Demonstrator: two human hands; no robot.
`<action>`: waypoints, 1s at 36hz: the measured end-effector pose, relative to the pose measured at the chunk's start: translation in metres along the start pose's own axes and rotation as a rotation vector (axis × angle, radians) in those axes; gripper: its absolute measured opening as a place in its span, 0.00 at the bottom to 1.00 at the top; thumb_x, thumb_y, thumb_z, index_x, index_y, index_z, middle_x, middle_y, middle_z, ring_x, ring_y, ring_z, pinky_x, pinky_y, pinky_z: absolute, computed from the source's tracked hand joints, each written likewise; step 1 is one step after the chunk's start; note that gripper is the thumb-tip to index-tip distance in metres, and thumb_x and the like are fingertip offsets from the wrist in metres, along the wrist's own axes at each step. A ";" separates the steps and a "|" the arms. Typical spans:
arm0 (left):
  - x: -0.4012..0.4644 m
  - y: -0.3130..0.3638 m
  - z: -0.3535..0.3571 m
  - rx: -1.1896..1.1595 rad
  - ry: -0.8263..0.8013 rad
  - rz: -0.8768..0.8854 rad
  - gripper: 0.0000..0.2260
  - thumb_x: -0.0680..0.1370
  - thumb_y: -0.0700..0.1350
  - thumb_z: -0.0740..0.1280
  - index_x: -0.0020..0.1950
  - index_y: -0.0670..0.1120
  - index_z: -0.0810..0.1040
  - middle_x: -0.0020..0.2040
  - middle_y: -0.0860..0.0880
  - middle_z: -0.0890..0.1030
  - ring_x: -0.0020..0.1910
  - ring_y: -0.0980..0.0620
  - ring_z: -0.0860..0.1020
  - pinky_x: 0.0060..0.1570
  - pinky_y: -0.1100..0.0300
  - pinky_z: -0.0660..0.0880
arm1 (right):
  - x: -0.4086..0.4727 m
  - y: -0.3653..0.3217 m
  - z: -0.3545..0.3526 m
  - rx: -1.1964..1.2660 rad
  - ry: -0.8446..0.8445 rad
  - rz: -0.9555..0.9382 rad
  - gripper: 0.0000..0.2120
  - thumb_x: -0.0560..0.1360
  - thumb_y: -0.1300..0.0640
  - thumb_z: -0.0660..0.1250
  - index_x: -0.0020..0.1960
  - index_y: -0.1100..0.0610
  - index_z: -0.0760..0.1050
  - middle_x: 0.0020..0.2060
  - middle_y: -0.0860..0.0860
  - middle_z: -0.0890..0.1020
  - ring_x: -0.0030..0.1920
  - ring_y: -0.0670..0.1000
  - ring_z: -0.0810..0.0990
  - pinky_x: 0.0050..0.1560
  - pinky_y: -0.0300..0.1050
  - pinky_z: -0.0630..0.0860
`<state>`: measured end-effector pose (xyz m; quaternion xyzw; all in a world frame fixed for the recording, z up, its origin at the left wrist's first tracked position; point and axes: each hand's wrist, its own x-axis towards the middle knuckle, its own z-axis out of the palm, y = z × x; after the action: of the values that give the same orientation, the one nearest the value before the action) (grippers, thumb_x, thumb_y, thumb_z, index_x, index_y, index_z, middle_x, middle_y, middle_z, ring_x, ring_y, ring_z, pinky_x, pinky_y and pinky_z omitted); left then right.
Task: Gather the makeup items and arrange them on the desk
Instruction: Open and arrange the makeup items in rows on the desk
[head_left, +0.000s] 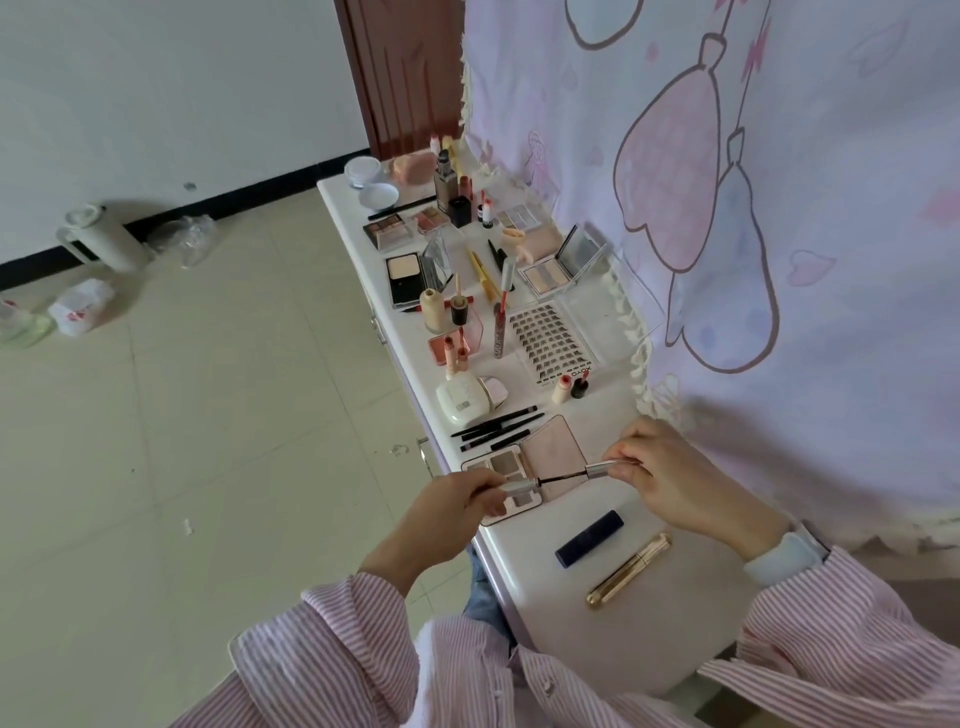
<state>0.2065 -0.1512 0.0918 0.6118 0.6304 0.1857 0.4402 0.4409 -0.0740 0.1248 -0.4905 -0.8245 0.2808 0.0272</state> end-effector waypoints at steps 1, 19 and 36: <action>0.003 -0.001 -0.002 -0.007 0.023 -0.009 0.06 0.80 0.45 0.59 0.48 0.53 0.75 0.40 0.58 0.80 0.40 0.54 0.78 0.42 0.63 0.72 | 0.002 0.001 -0.001 -0.002 0.023 0.000 0.10 0.77 0.55 0.62 0.53 0.59 0.78 0.44 0.44 0.68 0.49 0.44 0.67 0.48 0.33 0.63; 0.042 -0.004 -0.018 -0.429 0.279 -0.111 0.04 0.80 0.42 0.60 0.51 0.50 0.73 0.47 0.54 0.82 0.48 0.61 0.79 0.43 0.74 0.73 | 0.034 0.013 0.006 0.086 0.280 0.090 0.05 0.77 0.52 0.62 0.50 0.53 0.72 0.40 0.42 0.73 0.38 0.40 0.72 0.35 0.31 0.66; 0.054 -0.001 0.001 -0.464 0.441 -0.148 0.10 0.75 0.40 0.68 0.45 0.57 0.76 0.44 0.54 0.80 0.42 0.60 0.76 0.43 0.68 0.74 | 0.091 0.047 0.074 0.226 0.347 0.308 0.10 0.76 0.58 0.64 0.55 0.62 0.76 0.46 0.56 0.81 0.40 0.49 0.73 0.41 0.41 0.68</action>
<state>0.2143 -0.1016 0.0728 0.3927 0.6944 0.4197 0.4329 0.4073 -0.0147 0.0182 -0.6450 -0.6865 0.2836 0.1797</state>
